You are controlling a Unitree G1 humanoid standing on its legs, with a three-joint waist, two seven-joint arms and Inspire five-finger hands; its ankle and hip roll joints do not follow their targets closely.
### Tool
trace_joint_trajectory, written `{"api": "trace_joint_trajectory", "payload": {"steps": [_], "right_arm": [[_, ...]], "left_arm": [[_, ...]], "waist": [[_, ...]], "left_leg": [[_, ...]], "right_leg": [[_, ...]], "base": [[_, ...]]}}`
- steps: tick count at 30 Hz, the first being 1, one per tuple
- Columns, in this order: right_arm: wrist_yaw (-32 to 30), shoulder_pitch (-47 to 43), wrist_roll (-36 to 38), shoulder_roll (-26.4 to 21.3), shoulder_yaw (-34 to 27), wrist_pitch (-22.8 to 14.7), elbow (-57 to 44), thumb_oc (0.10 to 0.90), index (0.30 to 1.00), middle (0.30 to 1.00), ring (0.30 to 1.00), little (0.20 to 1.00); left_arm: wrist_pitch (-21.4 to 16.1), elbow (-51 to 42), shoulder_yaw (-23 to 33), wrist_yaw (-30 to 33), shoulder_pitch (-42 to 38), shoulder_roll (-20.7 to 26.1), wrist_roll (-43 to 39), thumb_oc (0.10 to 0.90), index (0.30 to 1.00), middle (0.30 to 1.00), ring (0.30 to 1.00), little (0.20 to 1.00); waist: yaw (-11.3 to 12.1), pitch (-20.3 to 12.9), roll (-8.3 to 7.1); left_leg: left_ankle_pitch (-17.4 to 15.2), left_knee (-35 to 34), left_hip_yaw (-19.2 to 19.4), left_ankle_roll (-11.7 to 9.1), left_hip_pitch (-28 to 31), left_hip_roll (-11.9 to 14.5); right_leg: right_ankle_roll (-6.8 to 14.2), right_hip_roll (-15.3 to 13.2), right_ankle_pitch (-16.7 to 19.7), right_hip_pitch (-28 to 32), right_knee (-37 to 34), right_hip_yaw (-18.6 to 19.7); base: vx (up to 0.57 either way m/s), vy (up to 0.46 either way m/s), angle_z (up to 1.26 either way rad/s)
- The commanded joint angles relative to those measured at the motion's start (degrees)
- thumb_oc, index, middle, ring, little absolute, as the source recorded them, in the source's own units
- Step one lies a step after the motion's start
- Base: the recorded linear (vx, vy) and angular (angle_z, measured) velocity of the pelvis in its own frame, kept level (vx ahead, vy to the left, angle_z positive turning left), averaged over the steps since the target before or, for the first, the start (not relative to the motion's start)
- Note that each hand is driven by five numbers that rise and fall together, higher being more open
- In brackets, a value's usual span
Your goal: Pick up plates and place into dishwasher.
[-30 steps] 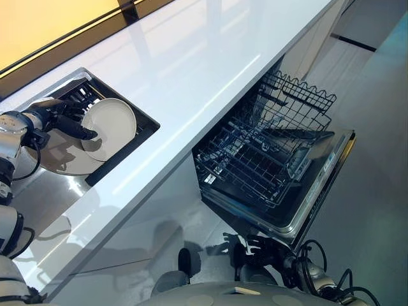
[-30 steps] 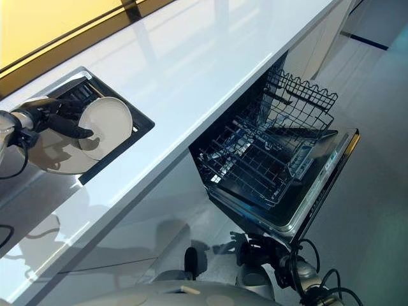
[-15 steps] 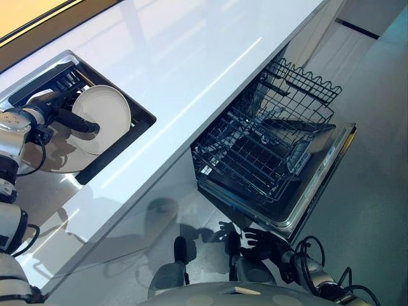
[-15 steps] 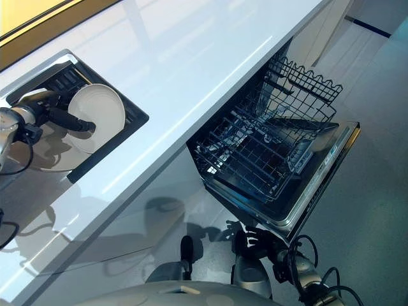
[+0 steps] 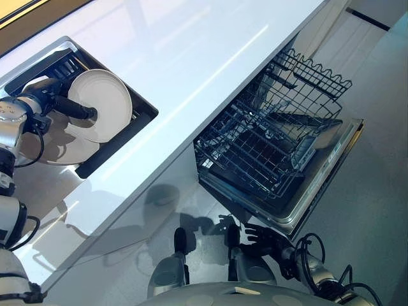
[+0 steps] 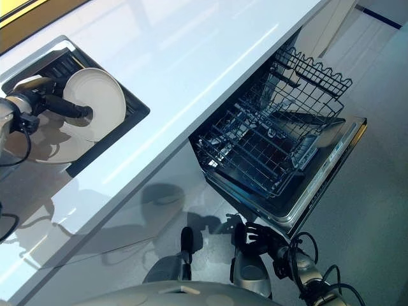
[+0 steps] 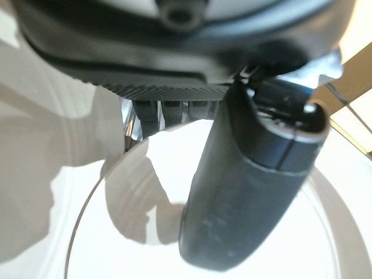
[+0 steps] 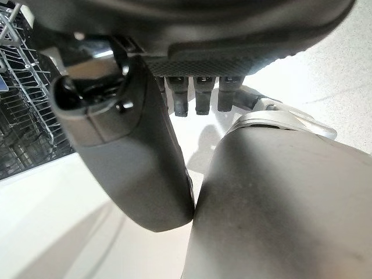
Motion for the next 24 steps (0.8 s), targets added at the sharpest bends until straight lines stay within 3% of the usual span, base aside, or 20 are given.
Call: {"api": "trace_joint_trajectory", "payload": {"steps": [1, 17, 24], "right_arm": [[0.22, 1.70, -0.60, -2.05, 2.81, 0.02, -0.91, 0.800, 0.900, 0.900, 0.900, 0.900], [4.03, 3.44, 2.29, -1.78, 1.52, -1.71, -2.58, 0.800, 0.900, 0.900, 0.900, 0.900], [8.56, 3.65, 6.38, -1.97, 2.47, -2.19, -10.48, 0.800, 0.900, 0.900, 0.900, 0.900]], "left_arm": [[-2.93, 2.05, 1.95, 2.47, -9.74, 2.07, -1.37, 0.100, 0.300, 0.300, 0.300, 0.200], [-4.33, 0.78, 1.97, 0.37, -9.76, 3.95, -0.47, 0.100, 0.300, 0.300, 0.300, 0.200], [-4.92, -1.77, 1.30, 2.25, -11.29, 5.09, -1.29, 0.100, 0.300, 0.300, 0.300, 0.200]], "waist": [[-1.99, -1.48, 0.28], [-1.80, -5.86, 1.70], [-1.64, -8.42, 2.62]], "left_leg": [[-2.82, 0.82, 3.98, 3.73, 0.25, -5.44], [-3.60, 0.48, 3.23, 3.04, 3.16, -5.64], [-3.83, 0.23, 2.67, 2.53, 4.55, -5.57]], "right_leg": [[4.58, -0.90, 1.70, -1.00, 1.61, 2.63], [4.43, -0.61, 0.48, 2.59, 0.90, 1.50], [4.18, -0.37, -0.29, 4.40, 0.52, 0.98]], "base": [[0.00, 0.000, 0.00], [0.01, -0.020, 0.00], [0.00, -0.048, 0.02]]}}
